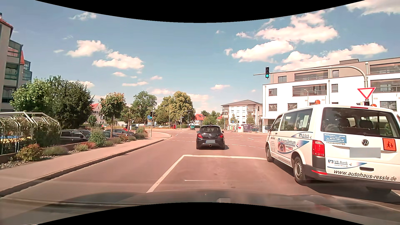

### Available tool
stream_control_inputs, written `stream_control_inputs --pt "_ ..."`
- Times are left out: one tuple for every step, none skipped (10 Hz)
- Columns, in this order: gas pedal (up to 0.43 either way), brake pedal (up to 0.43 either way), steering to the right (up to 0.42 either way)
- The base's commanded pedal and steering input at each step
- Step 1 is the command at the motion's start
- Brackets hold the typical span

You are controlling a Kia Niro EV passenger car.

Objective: Follow the waypoints while adhering to traffic rules and regulations

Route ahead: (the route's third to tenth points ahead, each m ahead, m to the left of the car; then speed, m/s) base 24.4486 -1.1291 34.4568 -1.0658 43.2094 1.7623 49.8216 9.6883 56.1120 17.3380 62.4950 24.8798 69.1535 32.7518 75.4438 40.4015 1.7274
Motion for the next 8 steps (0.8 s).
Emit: stream_control_inputs --pt "0.299 0.000 0.017" --pt "0.299 0.000 0.017" --pt "0.248 0.000 0.017" --pt "0.209 0.000 0.016" --pt "0.220 0.000 0.015" --pt "0.240 0.000 0.015" --pt "0.248 0.000 0.014" --pt "0.248 0.000 0.014"
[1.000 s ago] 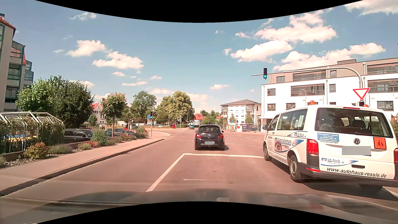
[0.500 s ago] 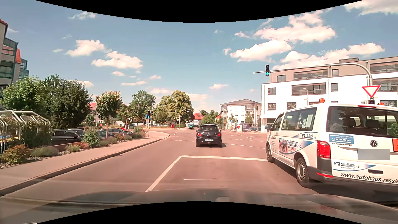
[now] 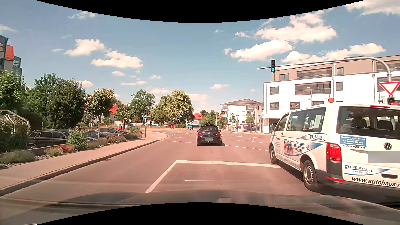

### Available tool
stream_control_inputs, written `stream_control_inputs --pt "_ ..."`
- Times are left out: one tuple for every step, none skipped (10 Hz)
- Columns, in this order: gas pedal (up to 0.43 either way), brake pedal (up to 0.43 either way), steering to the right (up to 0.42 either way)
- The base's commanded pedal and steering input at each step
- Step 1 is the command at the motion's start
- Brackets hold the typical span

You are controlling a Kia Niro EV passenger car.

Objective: Follow the waypoints while adhering to traffic rules and regulations

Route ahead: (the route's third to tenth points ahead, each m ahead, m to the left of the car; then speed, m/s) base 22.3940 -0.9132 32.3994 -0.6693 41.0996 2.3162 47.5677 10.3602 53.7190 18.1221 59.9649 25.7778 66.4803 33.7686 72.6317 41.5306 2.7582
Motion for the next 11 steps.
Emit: stream_control_inputs --pt "0.248 0.000 0.013" --pt "0.248 0.000 0.010" --pt "0.150 0.000 0.007" --pt "0.039 0.000 0.006" --pt "0.000 0.000 0.005" --pt "0.000 0.000 0.005" --pt "0.000 0.000 0.005" --pt "0.000 0.000 0.004" --pt "0.000 0.000 0.004" --pt "0.000 0.000 0.004" --pt "0.000 0.000 0.005"
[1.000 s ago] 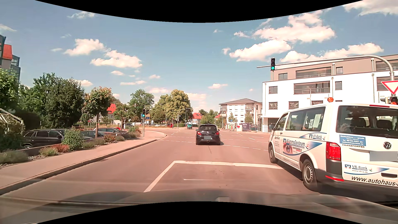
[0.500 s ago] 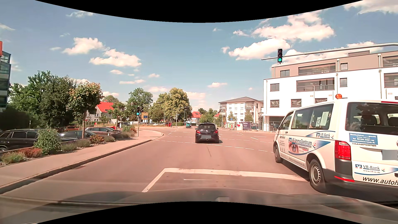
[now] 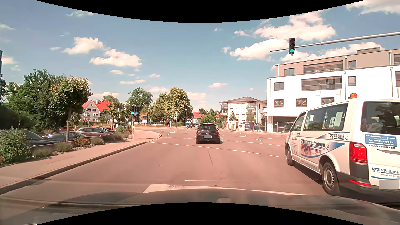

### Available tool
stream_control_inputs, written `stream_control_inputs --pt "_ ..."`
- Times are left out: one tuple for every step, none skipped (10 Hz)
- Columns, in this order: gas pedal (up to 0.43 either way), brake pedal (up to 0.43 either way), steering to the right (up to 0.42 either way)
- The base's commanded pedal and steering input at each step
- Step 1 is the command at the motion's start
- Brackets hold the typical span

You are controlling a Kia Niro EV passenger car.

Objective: Follow the waypoints while adhering to traffic rules and regulations

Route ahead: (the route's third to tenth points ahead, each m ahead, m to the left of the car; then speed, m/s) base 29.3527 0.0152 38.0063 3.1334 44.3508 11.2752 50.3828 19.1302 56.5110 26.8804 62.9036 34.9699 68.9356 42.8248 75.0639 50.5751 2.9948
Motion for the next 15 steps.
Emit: stream_control_inputs --pt "0.000 0.000 0.005" --pt "0.000 0.000 0.005" --pt "0.000 0.000 0.004" --pt "0.000 0.000 0.003" --pt "0.000 0.000 0.001" --pt "0.000 0.000 0.001" --pt "0.000 0.000 0.000" --pt "0.000 0.000 0.000" --pt "0.000 0.000 0.000" --pt "0.000 0.000 0.000" --pt "0.000 0.000 0.000" --pt "0.000 0.006 0.001" --pt "0.000 0.043 0.001" --pt "0.000 0.061 0.001" --pt "0.000 0.098 0.001"
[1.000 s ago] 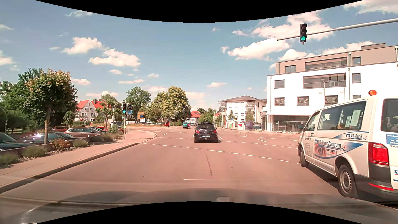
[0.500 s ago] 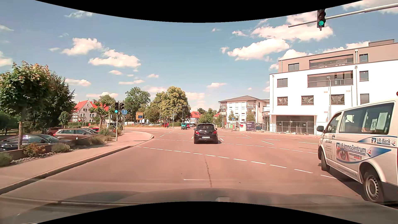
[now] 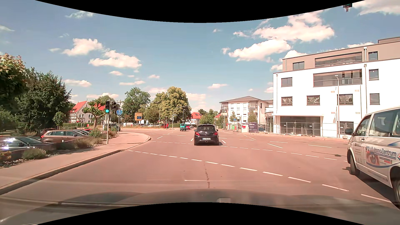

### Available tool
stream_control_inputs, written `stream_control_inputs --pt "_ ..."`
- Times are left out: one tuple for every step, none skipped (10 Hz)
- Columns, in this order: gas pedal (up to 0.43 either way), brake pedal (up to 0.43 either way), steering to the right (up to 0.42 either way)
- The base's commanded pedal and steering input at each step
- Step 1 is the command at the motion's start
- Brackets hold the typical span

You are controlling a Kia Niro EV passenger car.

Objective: Follow the waypoints while adhering to traffic rules and regulations

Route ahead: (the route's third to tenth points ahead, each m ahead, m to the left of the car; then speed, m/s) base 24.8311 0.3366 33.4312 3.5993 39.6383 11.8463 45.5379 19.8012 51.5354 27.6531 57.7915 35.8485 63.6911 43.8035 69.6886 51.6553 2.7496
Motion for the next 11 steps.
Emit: stream_control_inputs --pt "0.000 0.116 0.000" --pt "0.000 0.116 0.000" --pt "0.000 0.116 0.001" --pt "0.000 0.116 0.001" --pt "0.000 0.116 0.001" --pt "0.000 0.122 0.001" --pt "0.000 0.122 0.000" --pt "0.000 0.122 0.001" --pt "0.000 0.122 0.001" --pt "0.000 0.122 0.000" --pt "0.000 0.122 0.000"
